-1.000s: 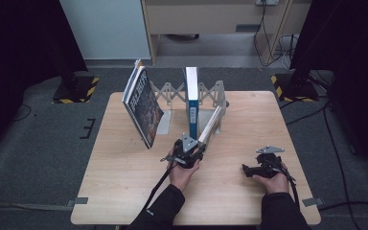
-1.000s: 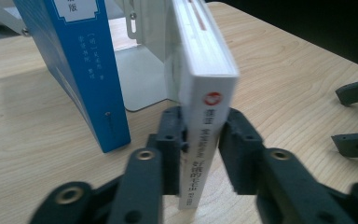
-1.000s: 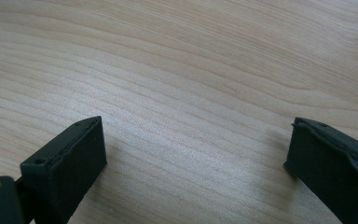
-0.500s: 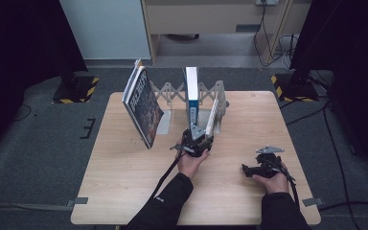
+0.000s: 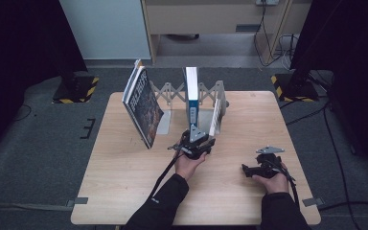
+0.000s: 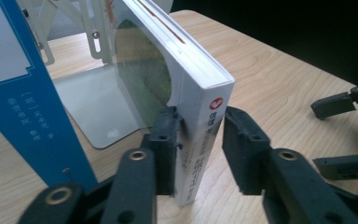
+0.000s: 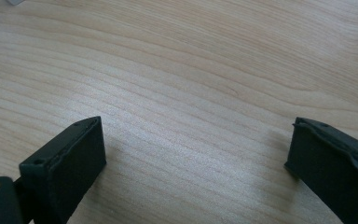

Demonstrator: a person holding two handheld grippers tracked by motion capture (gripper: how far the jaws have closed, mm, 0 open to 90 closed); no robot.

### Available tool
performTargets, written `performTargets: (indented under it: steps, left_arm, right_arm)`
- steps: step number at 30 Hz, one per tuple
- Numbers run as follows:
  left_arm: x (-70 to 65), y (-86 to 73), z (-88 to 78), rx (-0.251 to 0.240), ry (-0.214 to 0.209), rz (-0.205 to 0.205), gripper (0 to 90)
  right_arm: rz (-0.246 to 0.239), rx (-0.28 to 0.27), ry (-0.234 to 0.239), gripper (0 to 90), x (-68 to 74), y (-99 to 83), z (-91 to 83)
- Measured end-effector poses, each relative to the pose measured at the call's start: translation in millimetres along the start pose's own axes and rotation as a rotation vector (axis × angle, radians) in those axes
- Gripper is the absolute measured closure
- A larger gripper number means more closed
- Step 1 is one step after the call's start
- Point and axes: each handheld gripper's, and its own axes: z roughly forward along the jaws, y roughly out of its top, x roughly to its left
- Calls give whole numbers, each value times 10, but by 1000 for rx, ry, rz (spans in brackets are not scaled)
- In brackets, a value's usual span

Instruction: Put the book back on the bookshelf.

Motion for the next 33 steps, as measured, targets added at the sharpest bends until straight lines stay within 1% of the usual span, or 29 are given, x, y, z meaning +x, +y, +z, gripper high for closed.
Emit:
performTargets:
  steps: [3,4,7,10,15,18,22,25,27,29,32,33]
  left_arm:
    - [11,22,30,-10,-11,-20,672]
    - [10,40,46,-5,-10,-21,670]
    - [-5,84,118,3,-2,-9,665]
    - [0,134,198,7,4,-12,664]
    - [72,194,323,1,2,-45,652]
    - [112,240,374,13,6,-56,647]
    - [128,284,439,20,19,-42,647]
    - [116,307,485,21,36,-43,642]
    - [104,315,511,19,31,-49,634]
    - [85,309,524,15,35,-39,630]
    - [72,306,508,23,46,-30,631]
    - [70,308,490,28,42,-25,629]
  right_arm:
    - [0,0,1,41,0,0,0]
    - [0,0,2,41,-1,-1,0]
    - [0,0,2,41,-2,0,0]
    - [0,0,2,41,0,-1,-1]
    - [-1,1,3,41,-2,1,0]
    - [-1,2,2,41,-1,2,0]
    - [-1,2,3,40,-1,2,0]
    - [-3,1,4,40,-3,2,1]
    - [-2,2,4,41,-2,2,0]
    - [-2,2,3,41,-1,1,0]
    - [-3,2,4,41,-1,2,0]
    - [-2,2,4,41,-1,2,0]
